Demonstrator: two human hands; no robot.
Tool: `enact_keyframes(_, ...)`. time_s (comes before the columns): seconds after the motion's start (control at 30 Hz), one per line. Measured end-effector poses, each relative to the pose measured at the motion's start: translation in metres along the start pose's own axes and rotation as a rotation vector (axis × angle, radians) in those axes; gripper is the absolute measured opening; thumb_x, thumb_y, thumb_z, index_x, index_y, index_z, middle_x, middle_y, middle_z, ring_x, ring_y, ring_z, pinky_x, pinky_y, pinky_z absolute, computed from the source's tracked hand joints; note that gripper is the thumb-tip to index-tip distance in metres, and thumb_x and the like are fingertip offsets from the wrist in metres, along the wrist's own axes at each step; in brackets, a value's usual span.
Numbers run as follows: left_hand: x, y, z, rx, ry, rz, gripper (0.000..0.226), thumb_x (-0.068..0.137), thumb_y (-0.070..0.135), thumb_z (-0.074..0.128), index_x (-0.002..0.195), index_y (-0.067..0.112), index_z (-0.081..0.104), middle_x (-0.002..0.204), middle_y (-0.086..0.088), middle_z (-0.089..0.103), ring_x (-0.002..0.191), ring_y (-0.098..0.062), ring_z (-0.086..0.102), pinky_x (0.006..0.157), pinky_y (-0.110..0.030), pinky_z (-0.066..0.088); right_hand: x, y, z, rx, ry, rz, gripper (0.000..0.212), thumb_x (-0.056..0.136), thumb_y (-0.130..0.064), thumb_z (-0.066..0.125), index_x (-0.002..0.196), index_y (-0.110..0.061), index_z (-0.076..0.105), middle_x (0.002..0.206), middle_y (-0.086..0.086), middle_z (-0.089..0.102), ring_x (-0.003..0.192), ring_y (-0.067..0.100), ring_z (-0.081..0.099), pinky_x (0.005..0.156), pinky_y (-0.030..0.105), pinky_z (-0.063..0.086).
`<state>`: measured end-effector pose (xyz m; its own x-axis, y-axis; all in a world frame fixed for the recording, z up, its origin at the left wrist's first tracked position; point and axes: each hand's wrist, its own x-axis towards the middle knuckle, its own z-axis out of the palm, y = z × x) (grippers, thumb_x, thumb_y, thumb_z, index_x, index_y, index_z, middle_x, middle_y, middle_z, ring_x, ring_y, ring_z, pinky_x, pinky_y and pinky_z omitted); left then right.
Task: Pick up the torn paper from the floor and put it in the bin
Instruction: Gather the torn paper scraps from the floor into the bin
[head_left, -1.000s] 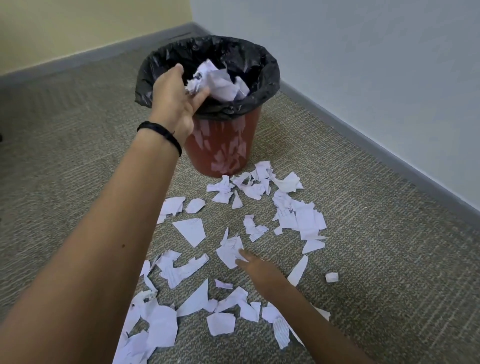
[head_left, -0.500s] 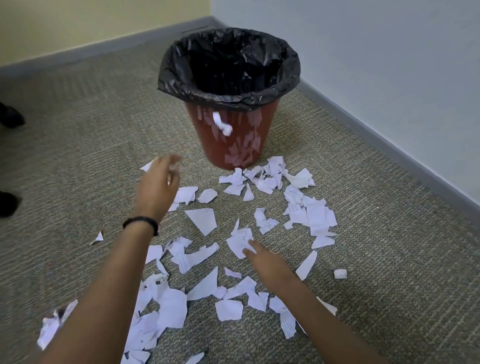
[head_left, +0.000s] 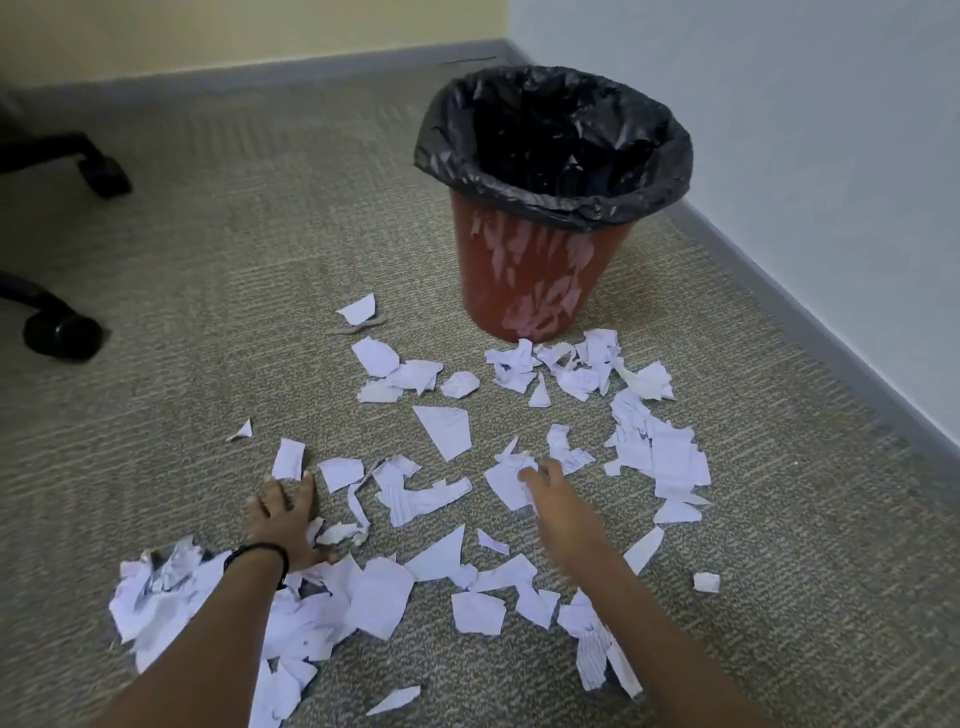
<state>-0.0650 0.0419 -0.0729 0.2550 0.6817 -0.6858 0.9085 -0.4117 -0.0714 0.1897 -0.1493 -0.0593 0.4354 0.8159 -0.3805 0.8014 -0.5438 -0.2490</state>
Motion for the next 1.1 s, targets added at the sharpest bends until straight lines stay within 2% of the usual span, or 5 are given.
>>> enact_keyframes(0.23,0.002,-0.001,-0.001,-0.068,-0.047,-0.003,0.116,0.079,0.057,0.062,0.146,0.015,-0.022,0.149,-0.031,-0.023,0.139,-0.054,-0.009,0.117,-0.049,0.012,0.029,-0.014,-0.007,-0.133,-0.107,-0.050,0.085,0.085,-0.009,0.066,0.148,-0.029,0.013,0.154,0.017,0.005,0.137,0.037,0.028,0.094,0.041,0.049)
enact_keyframes(0.5,-0.002,0.003,-0.006,-0.039,-0.078,-0.010,0.103,0.089,0.049,0.054,0.145,0.009,-0.023,0.147,-0.035,-0.025,0.137,-0.056,-0.010,0.115,-0.054,0.010,0.050,-0.017,-0.014,-0.121,-0.135,-0.052,0.058,0.080,-0.008,0.070,0.129,-0.017,0.040,0.135,0.017,0.027,0.103,0.034,0.055,0.071,0.032,0.044)
enact_keyframes(0.7,-0.003,0.004,-0.007,-0.039,-0.092,-0.004,0.102,0.090,0.047,0.054,0.146,0.011,-0.024,0.147,-0.034,-0.026,0.137,-0.057,-0.010,0.114,-0.054,0.010,0.053,-0.012,-0.012,-0.072,-0.102,-0.043,0.074,0.075,-0.010,0.076,0.134,-0.021,0.034,0.134,0.014,0.027,0.098,0.032,0.058,0.071,0.032,0.044)
enact_keyframes(0.9,-0.001,0.000,-0.004,-0.071,-0.102,0.009,0.101,0.090,0.041,0.057,0.146,0.014,-0.023,0.149,-0.030,-0.027,0.137,-0.055,-0.013,0.116,-0.054,0.015,0.052,-0.014,-0.012,-0.093,-0.121,-0.024,0.053,0.080,-0.010,0.072,0.128,-0.014,0.050,0.138,0.015,0.029,0.109,0.032,0.057,0.087,0.036,0.048)
enact_keyframes(1.1,-0.001,-0.002,-0.001,-0.124,-0.079,0.036,0.102,0.089,0.036,0.061,0.147,0.017,-0.020,0.150,-0.026,-0.028,0.138,-0.053,-0.016,0.116,-0.054,0.016,0.054,-0.007,-0.011,0.054,-0.121,-0.008,0.020,0.082,-0.002,0.065,0.101,-0.002,0.067,0.119,0.018,0.057,0.100,0.030,0.060,0.068,0.024,0.036)
